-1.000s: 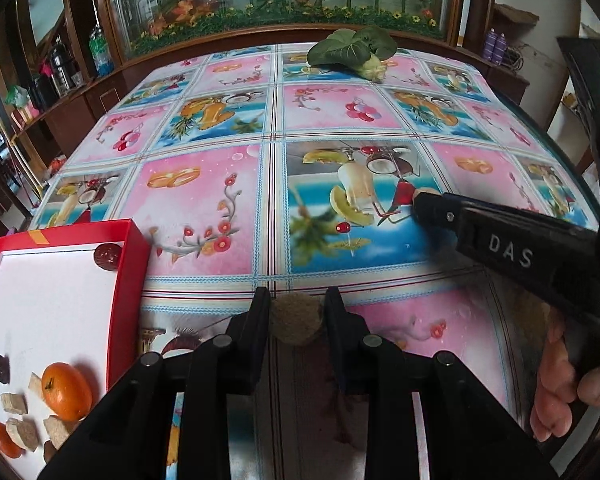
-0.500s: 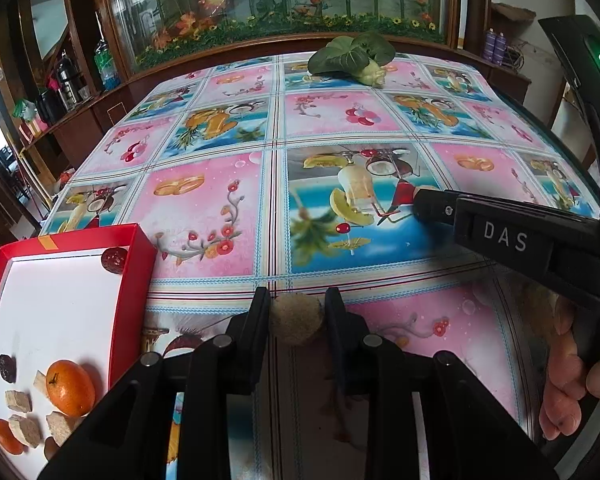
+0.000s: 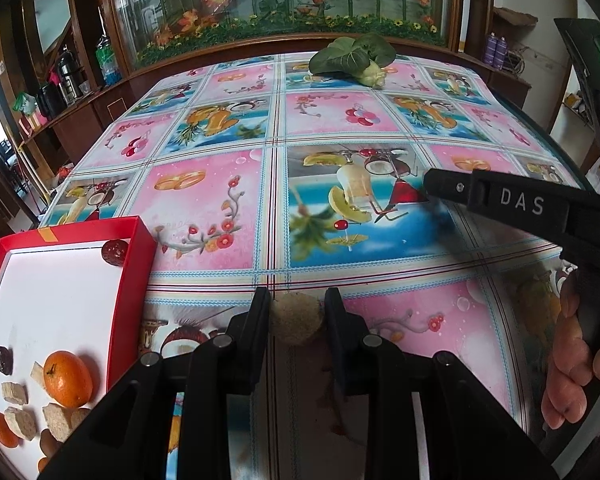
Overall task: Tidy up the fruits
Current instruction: 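Carry the sesame cake and the beige cake over the white tray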
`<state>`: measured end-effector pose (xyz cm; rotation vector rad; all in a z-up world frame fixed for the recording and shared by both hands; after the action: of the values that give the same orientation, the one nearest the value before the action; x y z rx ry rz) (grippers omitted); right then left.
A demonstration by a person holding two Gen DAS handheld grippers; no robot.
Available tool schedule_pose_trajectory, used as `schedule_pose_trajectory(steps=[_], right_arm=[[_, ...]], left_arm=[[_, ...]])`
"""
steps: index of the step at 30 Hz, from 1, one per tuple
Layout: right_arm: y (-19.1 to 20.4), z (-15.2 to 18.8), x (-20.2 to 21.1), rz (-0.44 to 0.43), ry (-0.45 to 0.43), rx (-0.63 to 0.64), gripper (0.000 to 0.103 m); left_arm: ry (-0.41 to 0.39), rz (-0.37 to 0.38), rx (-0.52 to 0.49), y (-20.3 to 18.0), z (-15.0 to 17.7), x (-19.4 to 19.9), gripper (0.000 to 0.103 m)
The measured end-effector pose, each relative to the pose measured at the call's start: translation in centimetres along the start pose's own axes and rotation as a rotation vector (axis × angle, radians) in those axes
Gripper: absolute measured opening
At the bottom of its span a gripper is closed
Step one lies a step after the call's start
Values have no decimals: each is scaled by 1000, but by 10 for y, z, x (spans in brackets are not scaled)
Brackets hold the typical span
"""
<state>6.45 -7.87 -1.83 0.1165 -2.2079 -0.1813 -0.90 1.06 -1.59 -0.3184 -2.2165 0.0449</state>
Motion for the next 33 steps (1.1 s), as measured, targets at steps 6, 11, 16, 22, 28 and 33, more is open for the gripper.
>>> schedule_pose_trajectory(steps=[6,11,16,22,28,33], right_arm=[[-1,-4,9,-21,-51,-16,23],[0,-7,14,-40,-83,-23,23],[3,-8,21,-59,-123,-18,23],[8,-6,31,-85,-172,-3,23],[22,2,41,-102,-213,26,23],[50,15,57,-155,-239,72,23]], left_arm=[[-19,12,3,-4,2,11,27],[-58,24,4,-6,1,27,27],[-112,29,7,-6,3,51,27],[-187,21,32,8,5,82,27],[-260,-35,67,41,12,113,27],[-290,-86,114,78,23,131,27]])
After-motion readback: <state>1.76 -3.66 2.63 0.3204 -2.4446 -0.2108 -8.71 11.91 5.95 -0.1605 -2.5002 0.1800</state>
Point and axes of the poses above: each gripper's, at about its wrist camera, not at the fingertips, and x roughly against the way its jaws point, y to its left, z to its underside, the point moved 4 cm from there along -x, roughly the way its jaws point, and after that the axes turned 15 degrees about z, right-handed, at the moved point
